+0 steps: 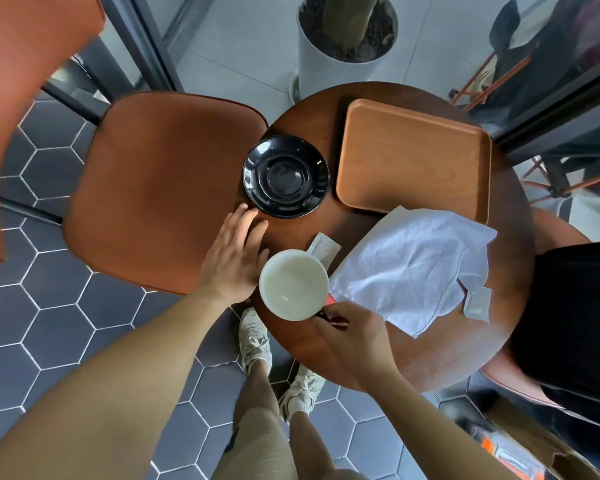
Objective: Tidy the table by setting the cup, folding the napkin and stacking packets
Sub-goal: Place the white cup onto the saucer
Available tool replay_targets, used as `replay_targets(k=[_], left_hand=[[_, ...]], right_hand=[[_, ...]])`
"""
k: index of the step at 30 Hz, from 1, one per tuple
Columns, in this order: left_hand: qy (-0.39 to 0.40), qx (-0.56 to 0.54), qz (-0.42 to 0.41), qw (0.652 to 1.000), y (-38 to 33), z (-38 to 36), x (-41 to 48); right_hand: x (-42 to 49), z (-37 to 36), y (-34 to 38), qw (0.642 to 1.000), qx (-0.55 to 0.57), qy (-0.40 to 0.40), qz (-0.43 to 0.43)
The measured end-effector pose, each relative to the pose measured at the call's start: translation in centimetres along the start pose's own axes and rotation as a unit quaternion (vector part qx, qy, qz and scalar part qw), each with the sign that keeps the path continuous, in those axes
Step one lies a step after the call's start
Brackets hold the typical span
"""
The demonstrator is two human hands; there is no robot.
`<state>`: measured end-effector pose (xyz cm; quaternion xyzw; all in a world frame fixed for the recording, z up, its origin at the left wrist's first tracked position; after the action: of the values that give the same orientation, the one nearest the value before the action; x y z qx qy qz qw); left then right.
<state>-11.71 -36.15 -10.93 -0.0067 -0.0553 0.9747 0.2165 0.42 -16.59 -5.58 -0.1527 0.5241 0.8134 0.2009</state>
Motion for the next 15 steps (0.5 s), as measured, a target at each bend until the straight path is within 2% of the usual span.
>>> replay_targets(k=[6, 15], left_hand=[[0.048, 0.065, 0.002, 0.997, -0.6, 0.3, 0.2], [-0.001, 0.063, 0.074, 0.995, -2.5, 0.2, -0.1]], right_hand=[[0.1, 2.3, 1.7, 0.998, 0.052, -0.028, -0.027], [3.6, 4.3, 4.0, 0.993, 0.067, -0.089, 0.026]])
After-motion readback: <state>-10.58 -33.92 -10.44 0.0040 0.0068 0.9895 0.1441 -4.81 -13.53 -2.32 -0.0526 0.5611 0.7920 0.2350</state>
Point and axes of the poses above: each hand's wrist, its own x-axis towards the middle knuckle, its own z-axis out of the back of the hand, y = z × x, the point moved 8 cm from there along x, towards the middle knuckle, and after that the axes turned 15 degrees about x, right-handed, at the moved point
